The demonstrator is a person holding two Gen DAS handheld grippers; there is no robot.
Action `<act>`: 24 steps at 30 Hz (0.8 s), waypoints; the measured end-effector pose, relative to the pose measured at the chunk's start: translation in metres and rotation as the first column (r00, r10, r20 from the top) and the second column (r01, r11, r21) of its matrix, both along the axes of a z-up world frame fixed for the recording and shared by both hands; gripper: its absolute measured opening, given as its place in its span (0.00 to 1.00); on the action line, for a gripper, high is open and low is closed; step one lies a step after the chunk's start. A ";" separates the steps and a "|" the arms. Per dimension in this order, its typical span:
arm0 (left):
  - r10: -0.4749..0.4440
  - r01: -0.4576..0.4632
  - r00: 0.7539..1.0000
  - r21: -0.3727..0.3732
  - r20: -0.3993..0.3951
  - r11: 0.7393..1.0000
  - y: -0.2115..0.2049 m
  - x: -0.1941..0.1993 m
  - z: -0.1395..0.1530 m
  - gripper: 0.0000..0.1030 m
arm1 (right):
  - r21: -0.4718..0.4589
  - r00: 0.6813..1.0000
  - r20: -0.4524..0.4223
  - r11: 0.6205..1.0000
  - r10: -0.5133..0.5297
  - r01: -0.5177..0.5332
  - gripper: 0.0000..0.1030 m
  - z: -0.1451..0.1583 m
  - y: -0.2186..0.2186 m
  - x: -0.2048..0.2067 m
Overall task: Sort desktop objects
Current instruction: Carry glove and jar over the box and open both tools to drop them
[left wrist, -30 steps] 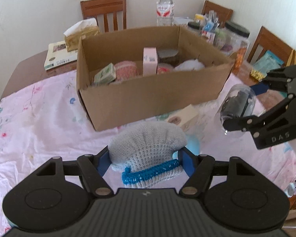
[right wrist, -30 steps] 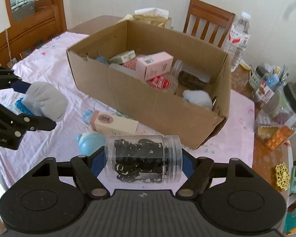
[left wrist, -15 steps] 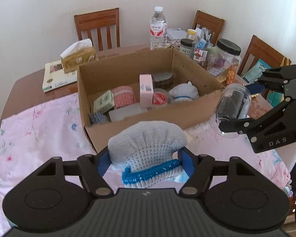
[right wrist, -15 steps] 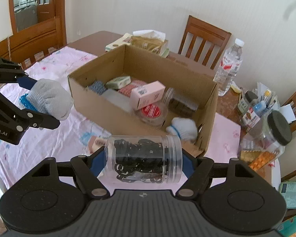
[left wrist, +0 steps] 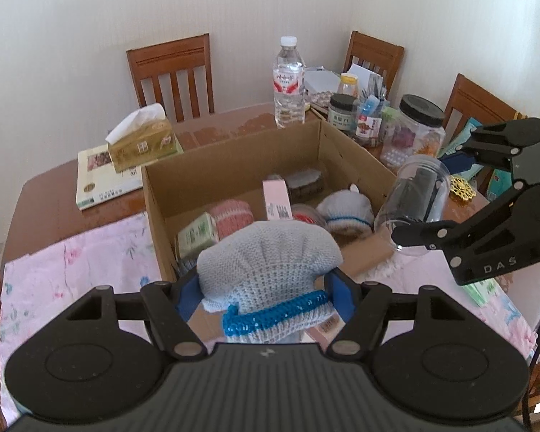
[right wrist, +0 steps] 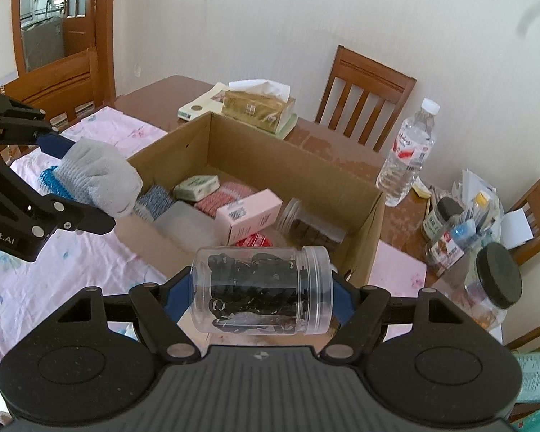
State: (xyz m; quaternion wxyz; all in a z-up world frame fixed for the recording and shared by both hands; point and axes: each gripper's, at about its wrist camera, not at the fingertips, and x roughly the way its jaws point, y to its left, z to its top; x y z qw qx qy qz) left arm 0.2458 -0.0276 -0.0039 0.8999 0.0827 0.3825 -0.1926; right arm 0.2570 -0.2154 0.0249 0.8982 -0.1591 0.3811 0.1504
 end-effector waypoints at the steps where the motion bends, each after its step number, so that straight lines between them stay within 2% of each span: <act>1: -0.001 0.001 1.000 0.002 0.005 1.000 0.000 0.003 0.002 0.69 | 0.000 1.000 0.005 1.000 0.001 -0.001 0.77 0.001 0.000 0.003; 14: 0.000 0.000 1.000 0.018 0.019 1.000 0.001 0.044 0.004 0.69 | 0.009 0.999 -0.005 0.999 -0.035 0.035 0.79 -0.006 -0.006 0.040; 17: -0.004 0.004 1.000 0.020 0.012 1.000 0.001 0.055 0.001 0.69 | 0.005 0.999 -0.006 0.999 -0.034 0.034 0.83 -0.010 -0.006 0.045; 24: -0.017 0.017 1.000 0.027 -0.018 0.999 0.000 0.083 -0.013 0.69 | 0.012 0.997 -0.050 0.998 -0.058 0.058 0.84 -0.023 -0.010 0.056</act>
